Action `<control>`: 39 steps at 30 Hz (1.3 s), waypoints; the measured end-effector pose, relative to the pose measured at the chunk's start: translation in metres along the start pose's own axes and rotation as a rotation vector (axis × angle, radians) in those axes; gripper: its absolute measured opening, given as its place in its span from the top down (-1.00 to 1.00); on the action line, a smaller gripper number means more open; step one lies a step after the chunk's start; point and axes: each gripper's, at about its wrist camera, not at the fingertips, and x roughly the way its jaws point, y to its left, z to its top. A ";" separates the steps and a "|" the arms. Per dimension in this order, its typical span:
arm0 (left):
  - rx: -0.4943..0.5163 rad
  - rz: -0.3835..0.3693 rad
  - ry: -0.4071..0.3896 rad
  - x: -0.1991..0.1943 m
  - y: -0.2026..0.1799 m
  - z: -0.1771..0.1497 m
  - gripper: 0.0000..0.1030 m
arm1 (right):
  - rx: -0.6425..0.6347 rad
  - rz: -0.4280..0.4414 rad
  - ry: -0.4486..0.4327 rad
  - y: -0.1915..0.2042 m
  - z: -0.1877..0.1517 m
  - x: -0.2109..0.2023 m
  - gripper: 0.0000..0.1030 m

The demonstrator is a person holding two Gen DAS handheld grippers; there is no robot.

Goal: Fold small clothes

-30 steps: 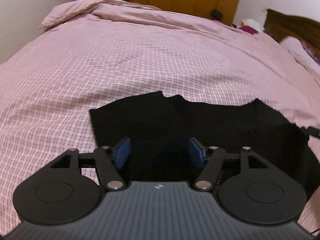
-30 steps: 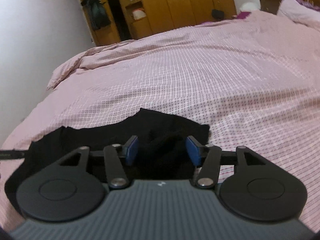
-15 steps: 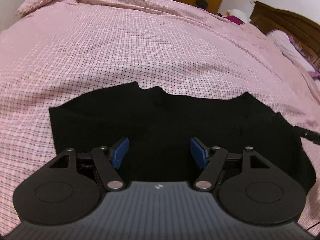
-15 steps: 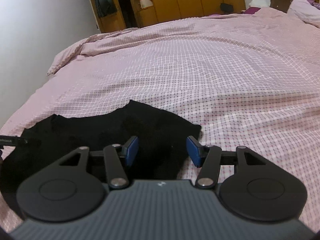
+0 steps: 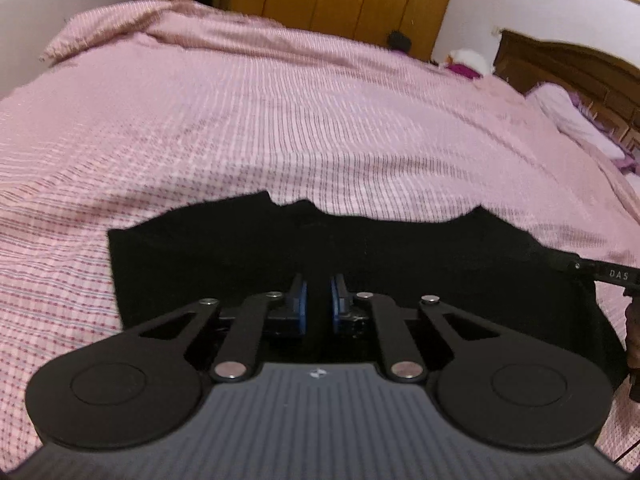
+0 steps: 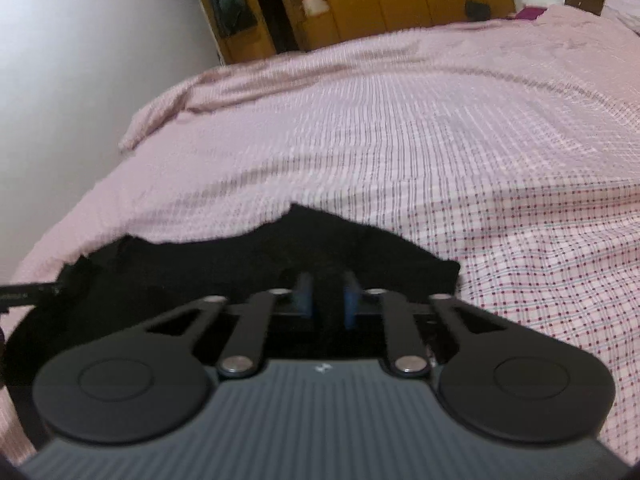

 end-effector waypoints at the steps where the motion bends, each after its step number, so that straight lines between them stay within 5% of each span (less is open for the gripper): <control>1: -0.011 0.003 -0.017 -0.004 0.001 0.000 0.76 | -0.004 0.003 -0.018 0.000 0.000 -0.004 0.79; 7: -0.050 0.020 -0.124 -0.026 0.003 0.010 0.78 | -0.017 0.035 -0.158 0.014 0.014 -0.029 0.81; 12: -0.074 0.106 -0.212 -0.026 0.013 0.024 0.78 | -0.031 0.000 -0.245 0.027 0.031 -0.023 0.81; 23: -0.115 0.220 -0.072 0.046 0.050 0.010 0.77 | -0.029 -0.166 -0.086 0.021 0.012 0.064 0.75; 26: -0.123 0.224 -0.071 0.053 0.054 0.009 0.76 | 0.041 -0.152 -0.036 0.005 0.009 0.077 0.77; 31: -0.073 0.243 -0.058 0.052 0.046 0.017 0.69 | 0.065 -0.126 -0.026 0.005 0.013 0.069 0.69; 39: -0.022 0.181 -0.117 -0.004 0.024 0.027 0.49 | 0.004 -0.096 -0.076 0.022 0.023 0.013 0.46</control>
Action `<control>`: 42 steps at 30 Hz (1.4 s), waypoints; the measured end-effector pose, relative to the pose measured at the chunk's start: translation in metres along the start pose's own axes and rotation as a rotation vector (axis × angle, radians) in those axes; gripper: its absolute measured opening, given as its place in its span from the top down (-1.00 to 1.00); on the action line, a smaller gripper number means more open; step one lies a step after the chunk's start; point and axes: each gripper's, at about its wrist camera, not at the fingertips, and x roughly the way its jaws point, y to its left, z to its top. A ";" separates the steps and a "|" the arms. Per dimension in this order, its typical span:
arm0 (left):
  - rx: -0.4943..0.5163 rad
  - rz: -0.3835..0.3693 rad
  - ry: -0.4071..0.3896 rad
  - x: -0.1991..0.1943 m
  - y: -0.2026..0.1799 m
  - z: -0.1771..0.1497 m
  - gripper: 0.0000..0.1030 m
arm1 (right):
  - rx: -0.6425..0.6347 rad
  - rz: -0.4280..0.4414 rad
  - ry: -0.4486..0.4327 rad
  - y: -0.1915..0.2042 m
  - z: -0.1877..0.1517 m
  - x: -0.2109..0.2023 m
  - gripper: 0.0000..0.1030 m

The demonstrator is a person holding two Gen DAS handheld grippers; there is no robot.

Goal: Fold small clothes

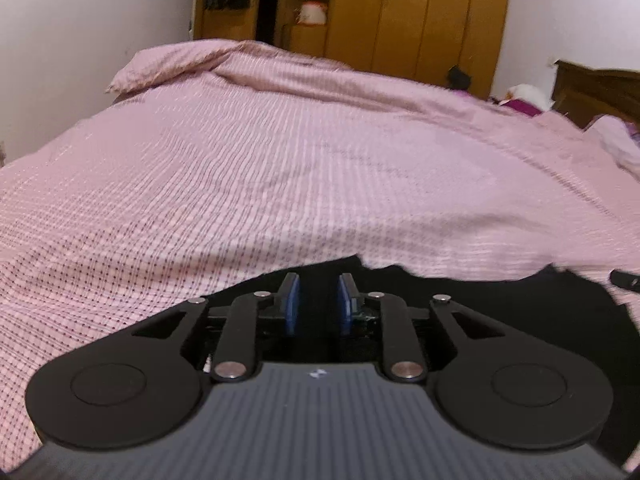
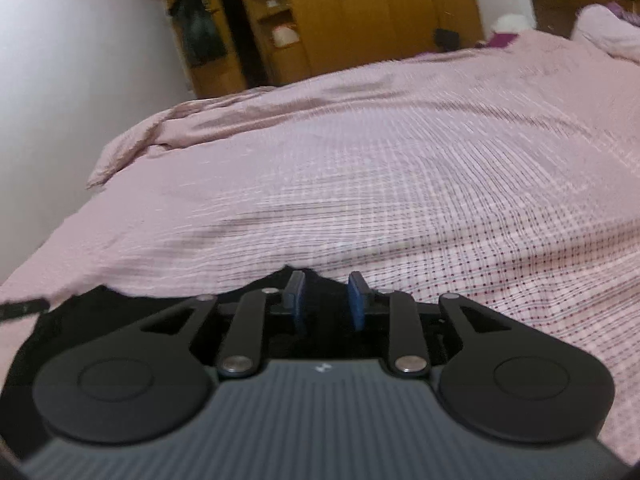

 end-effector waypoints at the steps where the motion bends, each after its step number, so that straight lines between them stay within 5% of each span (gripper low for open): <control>1: -0.002 -0.019 -0.002 -0.004 -0.002 0.001 0.48 | -0.023 0.020 0.007 0.004 -0.001 -0.006 0.46; 6: -0.026 -0.096 0.068 0.000 -0.012 -0.008 0.45 | -0.099 0.080 0.096 0.022 -0.016 -0.008 0.47; 10: -0.019 -0.027 0.148 0.028 -0.015 -0.026 0.45 | -0.103 0.027 0.155 0.024 -0.028 0.016 0.52; 20: 0.062 0.024 0.121 0.047 -0.019 -0.032 0.45 | -0.003 0.025 0.089 0.005 -0.038 0.032 0.49; 23: 0.032 0.021 0.143 0.036 -0.016 -0.026 0.43 | 0.045 0.033 0.090 0.002 -0.034 0.024 0.47; 26: 0.023 0.029 0.145 0.017 -0.013 -0.022 0.18 | 0.094 0.035 0.084 -0.001 -0.029 0.006 0.41; 29: 0.038 0.037 0.135 -0.007 -0.012 -0.021 -0.02 | 0.095 0.009 0.059 0.000 -0.029 -0.018 -0.10; 42: 0.021 0.085 0.213 -0.068 -0.016 -0.047 -0.32 | 0.104 -0.050 0.052 -0.018 -0.051 -0.088 -0.12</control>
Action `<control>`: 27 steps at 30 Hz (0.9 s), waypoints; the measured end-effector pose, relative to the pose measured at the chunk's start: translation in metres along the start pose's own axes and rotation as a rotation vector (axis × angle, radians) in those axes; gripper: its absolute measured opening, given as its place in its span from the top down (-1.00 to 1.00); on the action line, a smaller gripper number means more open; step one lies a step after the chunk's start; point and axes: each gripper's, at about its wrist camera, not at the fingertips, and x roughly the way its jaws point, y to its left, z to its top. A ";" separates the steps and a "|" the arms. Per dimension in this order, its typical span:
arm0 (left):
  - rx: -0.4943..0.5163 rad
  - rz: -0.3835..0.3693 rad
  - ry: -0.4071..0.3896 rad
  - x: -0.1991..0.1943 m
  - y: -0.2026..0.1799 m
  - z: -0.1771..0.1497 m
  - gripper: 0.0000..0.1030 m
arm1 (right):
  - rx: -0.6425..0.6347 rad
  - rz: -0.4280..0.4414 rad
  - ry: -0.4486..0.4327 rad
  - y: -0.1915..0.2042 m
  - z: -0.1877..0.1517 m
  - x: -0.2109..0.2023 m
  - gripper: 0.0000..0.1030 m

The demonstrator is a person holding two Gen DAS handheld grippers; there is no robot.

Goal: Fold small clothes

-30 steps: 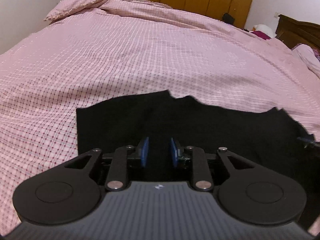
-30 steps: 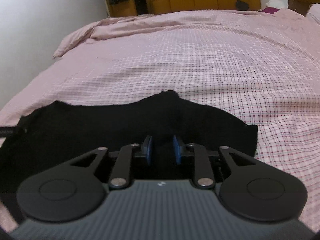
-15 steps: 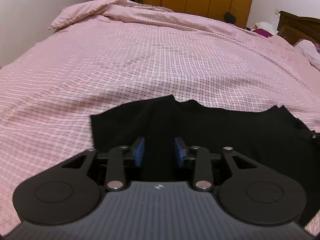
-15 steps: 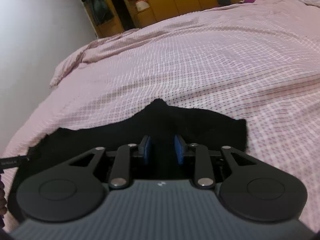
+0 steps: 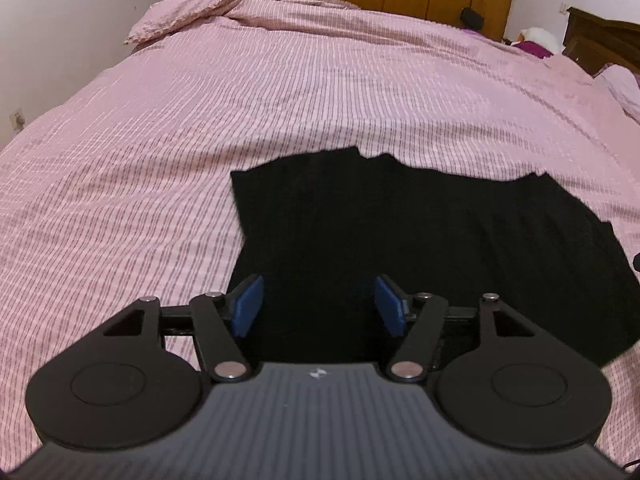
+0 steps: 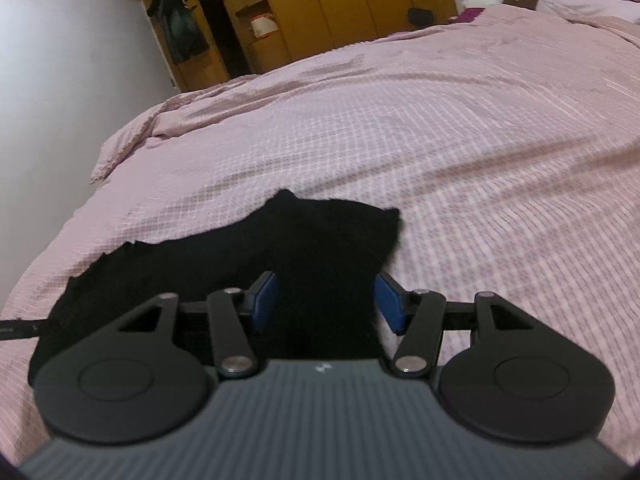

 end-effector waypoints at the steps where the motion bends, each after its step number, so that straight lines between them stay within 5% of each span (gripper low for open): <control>1: 0.000 0.001 0.003 -0.001 -0.001 -0.002 -0.33 | 0.002 -0.006 0.002 -0.001 -0.002 -0.001 -0.12; 10: -0.003 -0.003 0.023 -0.003 -0.007 -0.015 -0.48 | 0.096 -0.035 0.034 -0.025 -0.018 -0.003 -0.12; 15: 0.003 0.006 0.023 0.007 -0.006 -0.020 -0.49 | 0.140 0.008 0.087 -0.033 -0.025 0.012 -0.12; 27: 0.001 0.012 0.027 0.018 -0.004 -0.024 -0.61 | 0.190 0.091 0.050 -0.029 -0.022 0.047 -0.12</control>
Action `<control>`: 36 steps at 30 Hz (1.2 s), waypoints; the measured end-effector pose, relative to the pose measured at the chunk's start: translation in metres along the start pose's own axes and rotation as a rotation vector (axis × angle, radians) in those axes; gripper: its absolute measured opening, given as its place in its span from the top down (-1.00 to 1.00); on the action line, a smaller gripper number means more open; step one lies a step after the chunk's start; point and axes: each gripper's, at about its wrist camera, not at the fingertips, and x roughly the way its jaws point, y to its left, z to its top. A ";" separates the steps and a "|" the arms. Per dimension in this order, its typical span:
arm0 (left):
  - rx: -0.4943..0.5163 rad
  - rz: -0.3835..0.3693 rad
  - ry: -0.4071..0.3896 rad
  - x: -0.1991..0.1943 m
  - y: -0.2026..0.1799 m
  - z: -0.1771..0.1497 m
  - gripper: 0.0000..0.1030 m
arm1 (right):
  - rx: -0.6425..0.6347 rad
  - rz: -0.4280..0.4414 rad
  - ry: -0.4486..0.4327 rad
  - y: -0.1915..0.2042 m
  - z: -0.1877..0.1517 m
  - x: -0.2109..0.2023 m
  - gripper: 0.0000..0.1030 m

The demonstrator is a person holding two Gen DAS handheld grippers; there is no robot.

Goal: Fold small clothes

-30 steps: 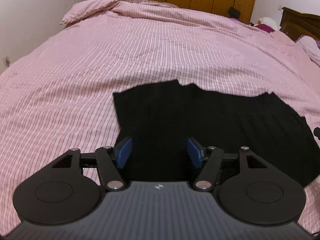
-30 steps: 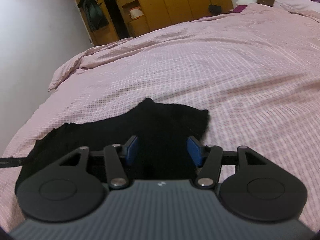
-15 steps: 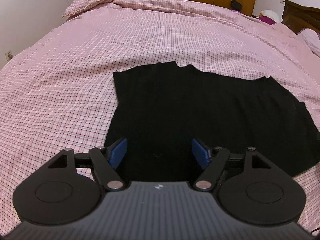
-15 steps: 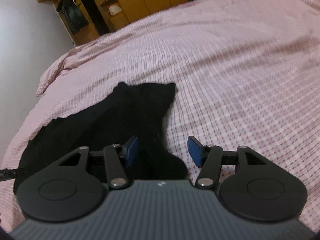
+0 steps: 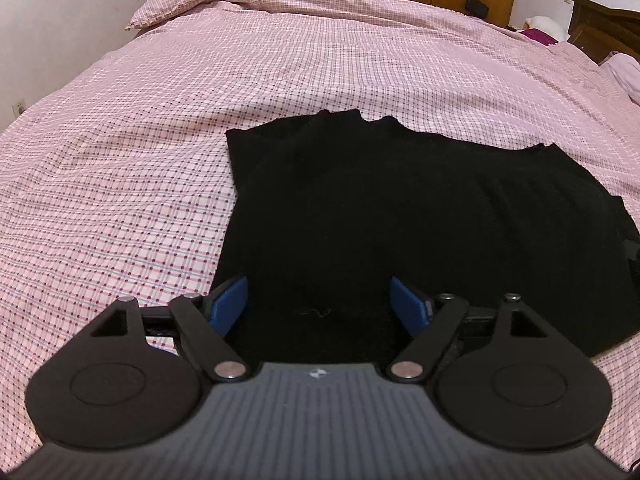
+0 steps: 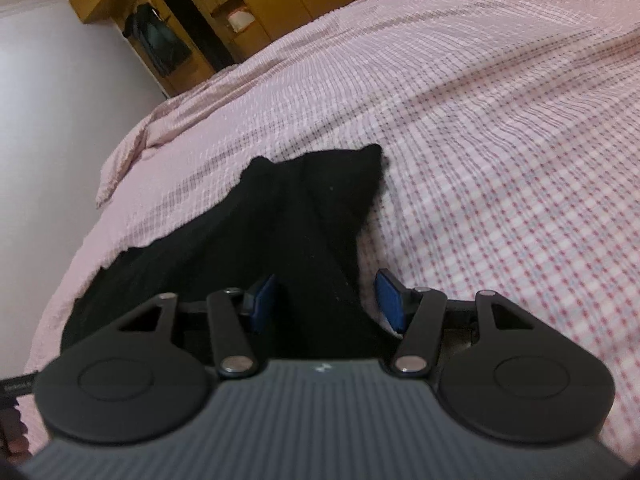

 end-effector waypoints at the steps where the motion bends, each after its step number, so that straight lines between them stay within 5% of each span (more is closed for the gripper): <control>1: -0.001 -0.001 0.000 0.001 0.000 0.000 -0.62 | 0.006 0.012 -0.004 -0.001 0.002 0.003 -0.12; 24: -0.015 0.001 0.009 -0.001 0.002 0.002 -0.64 | 0.085 0.125 -0.059 -0.014 0.005 0.025 -0.02; 30: -0.024 0.008 0.014 -0.004 0.001 0.002 -0.64 | 0.127 0.115 -0.058 -0.015 0.003 0.026 0.64; 36: -0.018 0.009 0.016 -0.009 0.002 0.002 -0.64 | 0.133 0.125 -0.065 -0.010 0.008 0.022 0.71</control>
